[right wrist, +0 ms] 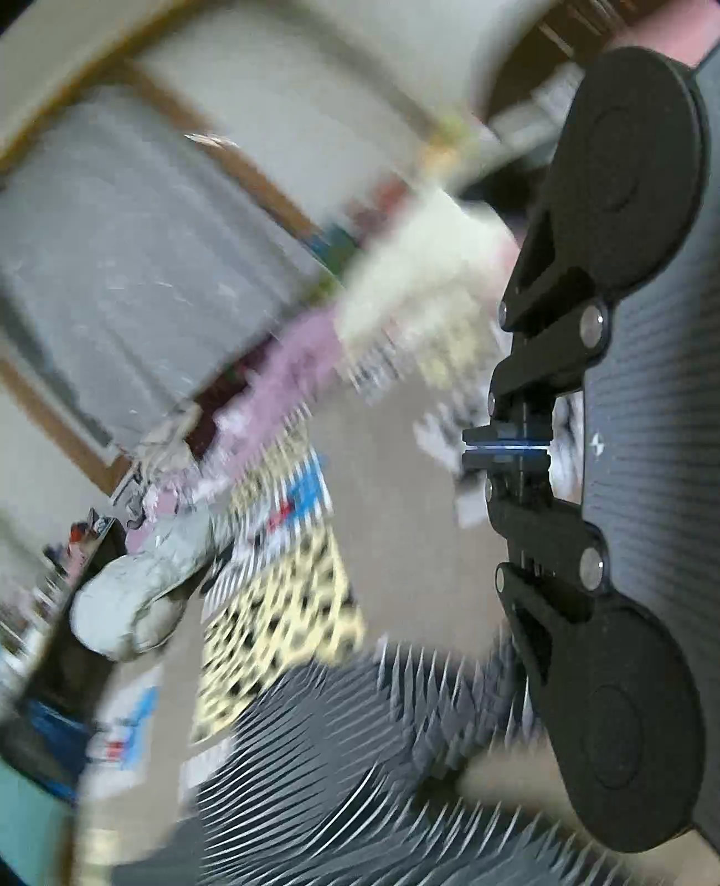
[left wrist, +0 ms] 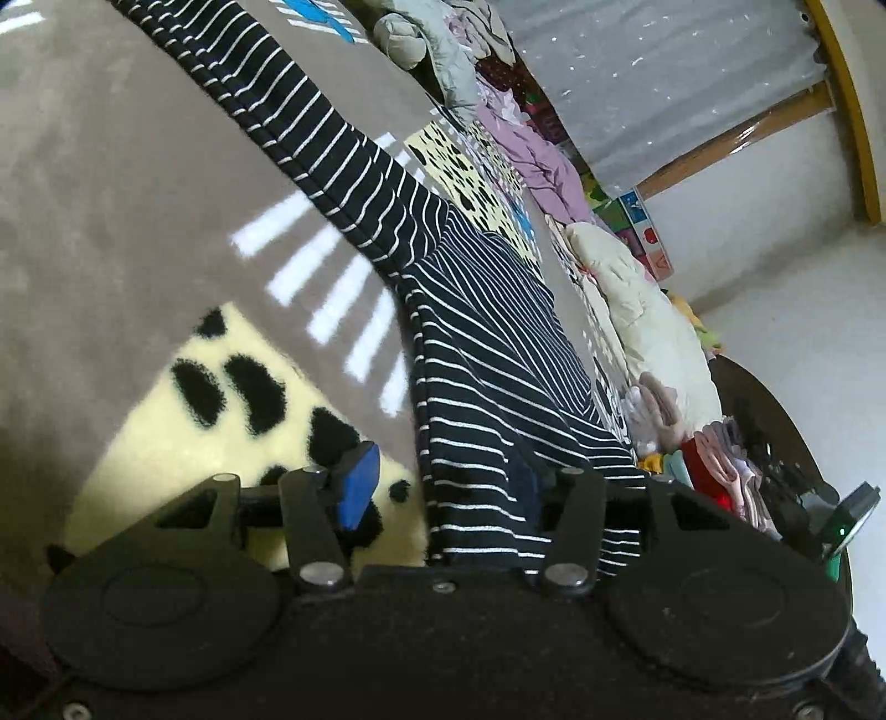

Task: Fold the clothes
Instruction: 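Pull the sleeve with the right tool while the left tool holds the garment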

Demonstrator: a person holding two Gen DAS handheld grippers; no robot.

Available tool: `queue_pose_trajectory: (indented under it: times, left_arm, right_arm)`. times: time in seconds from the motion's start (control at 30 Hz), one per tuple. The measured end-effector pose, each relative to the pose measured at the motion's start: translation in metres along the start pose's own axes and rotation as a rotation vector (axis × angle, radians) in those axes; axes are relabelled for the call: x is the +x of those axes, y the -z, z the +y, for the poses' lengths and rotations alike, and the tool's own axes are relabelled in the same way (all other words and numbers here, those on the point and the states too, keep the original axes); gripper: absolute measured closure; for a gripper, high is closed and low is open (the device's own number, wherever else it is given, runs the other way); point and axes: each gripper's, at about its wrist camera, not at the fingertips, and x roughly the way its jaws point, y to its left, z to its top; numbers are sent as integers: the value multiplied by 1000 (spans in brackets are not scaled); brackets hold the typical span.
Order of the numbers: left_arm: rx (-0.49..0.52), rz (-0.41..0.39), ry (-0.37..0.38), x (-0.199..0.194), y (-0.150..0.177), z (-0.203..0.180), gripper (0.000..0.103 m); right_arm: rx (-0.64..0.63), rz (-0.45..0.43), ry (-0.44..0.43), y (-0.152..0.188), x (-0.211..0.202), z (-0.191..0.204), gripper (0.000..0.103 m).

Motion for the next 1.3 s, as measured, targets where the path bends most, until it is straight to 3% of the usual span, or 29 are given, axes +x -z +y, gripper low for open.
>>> queue_pose_trajectory:
  times: [0.07,0.13,0.27,0.3,0.33,0.5,0.57,0.63,0.67,0.7,0.73,0.8,0.9,0.93,0.97,1.0,1.03,1.07,1.1,1.17,1.3]
  left_arm:
    - [1,4,3,-2,-1,1,53]
    - [3,11,7,-6,-1,2,49]
    - [24,22,7,-8,1,2,47]
    - [24,24,6,-8,2,2,47]
    - [25,27,5,-8,3,3,47]
    - [11,25,3,-8,3,6,47]
    - [14,24,-1,-7,3,5,47]
    - [16,23,-4,-7,3,5,47]
    - [17,24,-3,-7,3,5,47]
    - [15,24,-2,-7,3,5,47]
    - [13,25,0,-7,3,6,47]
    - [9,26,2,-7,3,7,47]
    - [5,26,3,-7,2,8,47]
    - [5,26,2,-6,2,8,47]
    - [6,26,2,-6,2,8,47]
    - [6,27,3,-6,2,8,47]
    - [4,28,4,-7,2,8,47]
    - [2,30,5,-7,2,9,47]
    - [1,32,6,-9,2,9,47]
    - [5,39,7,-11,2,10,47]
    - [15,62,3,-13,3,7,44]
  right_arm:
    - [10,6,-2,1,4,-11,101]
    - [144,25,-95,8,6,-23,100]
    - [462,77,-404,41,13,-25,50]
    - [525,88,-476,51,15,-22,44]
    - [550,106,-521,58,17,-18,37]
    - [400,232,-511,74,37,9,33]
    - [380,273,-527,78,49,14,34]
    - [361,303,-557,78,57,18,64]
    - [336,317,-561,77,59,20,93]
    - [312,332,-566,76,61,22,93]
    - [269,324,-528,71,59,21,93]
    - [148,265,-371,57,47,17,94]
    - [-95,108,54,38,26,12,93]
    - [-151,47,176,34,19,10,90]
    - [-185,6,243,32,14,10,84]
    - [-209,5,250,32,14,12,78]
    - [-251,68,214,37,21,19,74]
    - [-315,170,167,45,34,30,58]
    - [-367,268,121,56,45,41,52]
    - [-357,376,31,75,50,54,53]
    - [-149,367,-50,82,18,62,53]
